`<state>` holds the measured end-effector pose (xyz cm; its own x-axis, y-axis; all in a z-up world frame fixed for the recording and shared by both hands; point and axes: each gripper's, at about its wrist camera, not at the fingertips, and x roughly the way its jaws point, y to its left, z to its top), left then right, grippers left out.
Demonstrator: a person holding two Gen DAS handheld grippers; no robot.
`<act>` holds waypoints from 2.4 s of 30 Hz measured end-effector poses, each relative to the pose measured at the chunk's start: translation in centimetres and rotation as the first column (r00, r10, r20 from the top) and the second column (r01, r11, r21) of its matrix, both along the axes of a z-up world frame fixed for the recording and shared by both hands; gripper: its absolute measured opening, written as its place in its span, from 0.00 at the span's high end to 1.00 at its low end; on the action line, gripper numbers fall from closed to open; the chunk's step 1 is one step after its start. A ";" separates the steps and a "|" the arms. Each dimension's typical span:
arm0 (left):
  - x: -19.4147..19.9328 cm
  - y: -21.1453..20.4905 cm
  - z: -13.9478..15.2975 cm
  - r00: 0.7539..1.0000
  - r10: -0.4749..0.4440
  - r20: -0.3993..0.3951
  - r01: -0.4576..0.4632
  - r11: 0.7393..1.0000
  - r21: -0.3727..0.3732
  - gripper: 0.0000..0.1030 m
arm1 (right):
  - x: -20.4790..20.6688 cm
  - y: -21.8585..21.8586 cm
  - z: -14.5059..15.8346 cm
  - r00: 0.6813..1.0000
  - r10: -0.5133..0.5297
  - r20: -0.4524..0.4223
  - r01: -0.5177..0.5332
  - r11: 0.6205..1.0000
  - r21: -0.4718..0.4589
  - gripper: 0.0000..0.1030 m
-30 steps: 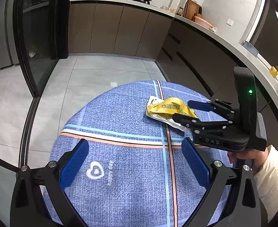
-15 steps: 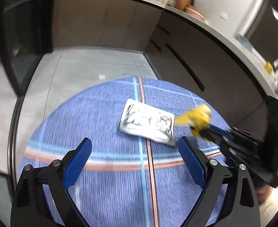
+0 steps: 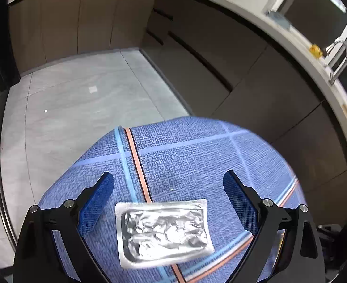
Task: Collect trash
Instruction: 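Grasp the yellow wrapper with the right tool while the left tool grasps the silver foil pack, then carry the yellow wrapper and foil pack to the white bin and open both tools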
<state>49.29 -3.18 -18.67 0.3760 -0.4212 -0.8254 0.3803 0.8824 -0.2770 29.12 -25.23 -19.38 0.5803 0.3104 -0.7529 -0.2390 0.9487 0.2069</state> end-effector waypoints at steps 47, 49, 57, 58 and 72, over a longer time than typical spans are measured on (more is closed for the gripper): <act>-7.9 -3.2 -2.1 0.996 0.013 0.085 -0.035 0.963 0.267 0.40 | 1.9 1.6 -2.4 0.997 -0.030 -0.071 0.030 1.000 0.002 0.85; -8.6 -2.9 -1.8 0.996 0.024 0.088 -0.046 0.965 0.258 0.40 | 1.7 1.5 -2.2 0.998 -0.032 -0.060 0.033 0.999 0.008 0.86; -12.4 -1.9 3.3 0.987 0.047 0.152 -0.071 0.985 0.155 0.40 | -0.7 0.5 2.0 0.997 -0.065 0.031 0.064 0.997 0.047 0.86; -13.0 -1.9 4.1 0.985 0.049 0.163 -0.073 0.987 0.145 0.40 | -1.3 0.4 2.7 0.996 -0.071 0.047 0.069 0.996 0.053 0.86; -22.0 -5.5 12.8 0.953 0.007 0.304 -0.026 0.998 0.058 0.40 | -10.1 -4.4 9.9 0.960 -0.196 0.201 0.180 0.979 0.095 0.86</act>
<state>27.30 -8.72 -5.82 0.6190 -0.3659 -0.6950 0.4236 0.9006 -0.0969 19.01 -29.66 -9.52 0.7750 0.2317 -0.5880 -0.1031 0.9643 0.2441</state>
